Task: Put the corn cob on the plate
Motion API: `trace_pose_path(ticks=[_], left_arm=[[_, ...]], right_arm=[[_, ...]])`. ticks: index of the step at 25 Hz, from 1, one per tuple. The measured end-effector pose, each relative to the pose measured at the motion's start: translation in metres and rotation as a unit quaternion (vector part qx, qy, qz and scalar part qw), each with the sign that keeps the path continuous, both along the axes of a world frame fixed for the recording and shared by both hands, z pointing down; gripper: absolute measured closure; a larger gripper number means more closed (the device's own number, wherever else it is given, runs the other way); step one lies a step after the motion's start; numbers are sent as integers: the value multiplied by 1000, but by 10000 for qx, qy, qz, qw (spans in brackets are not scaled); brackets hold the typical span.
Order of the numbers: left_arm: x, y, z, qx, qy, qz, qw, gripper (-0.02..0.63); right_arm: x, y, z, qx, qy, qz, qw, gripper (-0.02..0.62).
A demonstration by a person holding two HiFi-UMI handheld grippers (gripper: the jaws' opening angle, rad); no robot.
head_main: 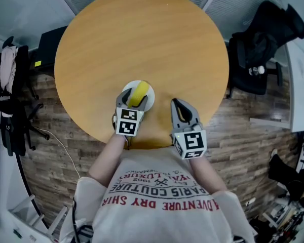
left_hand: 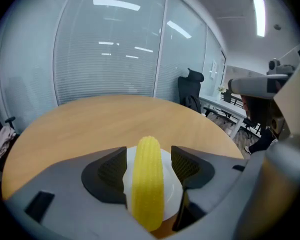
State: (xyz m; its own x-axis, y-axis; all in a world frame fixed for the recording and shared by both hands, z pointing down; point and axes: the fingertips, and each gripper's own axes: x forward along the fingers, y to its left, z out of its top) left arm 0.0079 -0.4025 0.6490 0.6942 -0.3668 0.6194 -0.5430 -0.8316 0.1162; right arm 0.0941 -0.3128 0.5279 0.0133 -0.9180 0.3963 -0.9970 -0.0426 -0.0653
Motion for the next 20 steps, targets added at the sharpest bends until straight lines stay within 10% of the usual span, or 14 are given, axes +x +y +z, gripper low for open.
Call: trace_pose_path(ticks=[3, 10, 20], left_arm=[[-3, 3, -29, 287, 350, -73, 9989, 312], [-23, 2, -78, 683, 767, -424, 9938, 568], [-44, 6, -195, 2021, 1628, -98, 9657, 574]], right_arm=[[-3, 2, -5, 81, 17, -41, 10000, 565], [-12, 2, -20, 332, 46, -171, 9993, 565], [-25, -5, -52, 726, 181, -336, 9966, 566]])
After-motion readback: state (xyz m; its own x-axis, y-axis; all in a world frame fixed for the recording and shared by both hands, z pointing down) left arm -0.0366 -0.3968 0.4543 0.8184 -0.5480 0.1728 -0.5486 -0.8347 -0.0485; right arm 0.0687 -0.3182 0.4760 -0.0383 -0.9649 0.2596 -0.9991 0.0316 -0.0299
